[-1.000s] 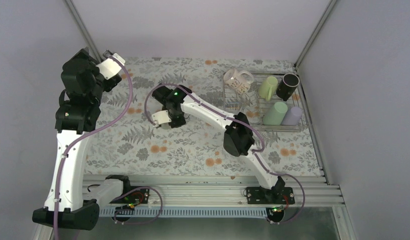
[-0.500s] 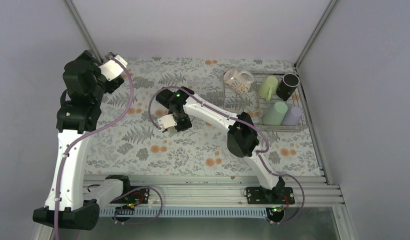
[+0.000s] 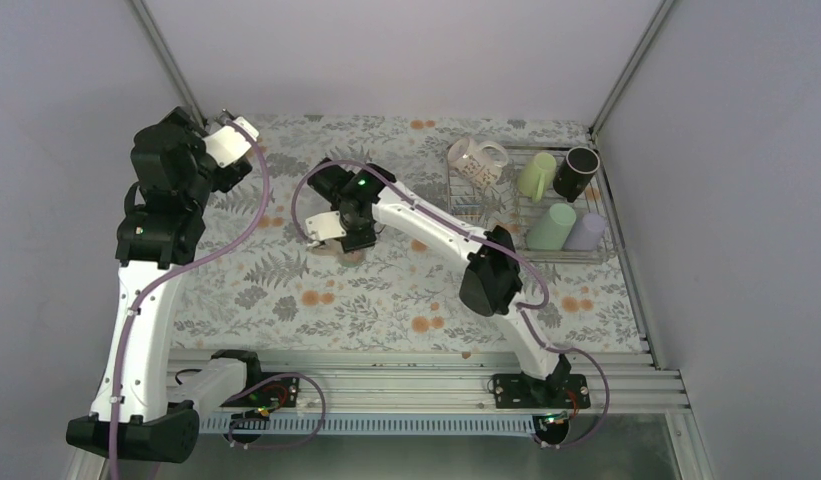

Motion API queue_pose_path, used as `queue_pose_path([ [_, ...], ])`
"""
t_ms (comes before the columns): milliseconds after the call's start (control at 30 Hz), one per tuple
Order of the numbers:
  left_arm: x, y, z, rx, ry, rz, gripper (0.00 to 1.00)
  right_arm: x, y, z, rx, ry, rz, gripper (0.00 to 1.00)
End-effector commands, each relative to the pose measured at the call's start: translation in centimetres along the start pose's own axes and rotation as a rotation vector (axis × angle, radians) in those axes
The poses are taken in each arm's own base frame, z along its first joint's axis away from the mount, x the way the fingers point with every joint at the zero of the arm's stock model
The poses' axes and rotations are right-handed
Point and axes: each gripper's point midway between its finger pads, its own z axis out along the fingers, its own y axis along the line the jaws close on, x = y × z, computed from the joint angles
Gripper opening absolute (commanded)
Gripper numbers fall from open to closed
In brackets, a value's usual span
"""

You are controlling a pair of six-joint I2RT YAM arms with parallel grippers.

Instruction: Unload the cups from the dish rack

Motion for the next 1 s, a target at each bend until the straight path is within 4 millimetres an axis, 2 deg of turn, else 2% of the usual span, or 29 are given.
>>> queue_pose_path([
  [0, 0.0, -0.2, -0.3, 0.01, -0.015, -0.025, 1.0, -0.3, -2.9, -4.6, 0.145, -0.055, 0.059, 0.62],
  [100, -0.3, -0.8, -0.5, 0.039, -0.034, -0.043, 1.0, 0.4, -5.4, -7.7, 0.241, -0.115, 0.163, 0.65],
  [167, -0.5, -1.4, -0.3, 0.068, -0.047, -0.055, 1.0, 1.7, -7.6, -10.4, 0.31, -0.176, 0.263, 0.66],
  [300, -0.7, -2.5, 0.3, 0.124, -0.057, -0.088, 1.0, 6.1, -10.5, -16.2, 0.374, -0.342, 0.465, 0.73],
  [400, -1.4, -3.1, 0.5, 0.164, -0.084, -0.117, 1.0, 10.7, -11.2, -19.0, 0.401, -0.389, 0.58, 0.75],
  [433, -1.6, -3.3, 0.6, 0.175, -0.094, -0.127, 1.0, 12.1, -11.1, -18.7, 0.394, -0.385, 0.609, 0.75],
  [533, -2.3, -4.0, 0.9, 0.22, -0.115, -0.154, 1.0, 17.1, -11.5, -20.1, 0.469, -0.379, 0.704, 0.76],
  [600, -2.7, -4.6, 1.1, 0.252, -0.124, -0.168, 1.0, 20.5, -11.8, -19.9, 0.482, -0.366, 0.775, 0.76],
  [667, -3.1, -5.1, 1.2, 0.282, -0.134, -0.179, 1.0, 24.4, -12.4, -20.3, 0.488, -0.381, 0.85, 0.75],
  [767, -3.7, -6.0, 1.1, 0.318, -0.154, -0.187, 1.0, 28.2, -12.4, -19.7, 0.451, -0.415, 0.897, 0.74],
  [967, -4.5, -8.1, 0.9, 0.375, -0.164, -0.188, 1.0, 33.3, -12.6, -16.4, 0.415, -0.365, 0.911, 0.69],
])
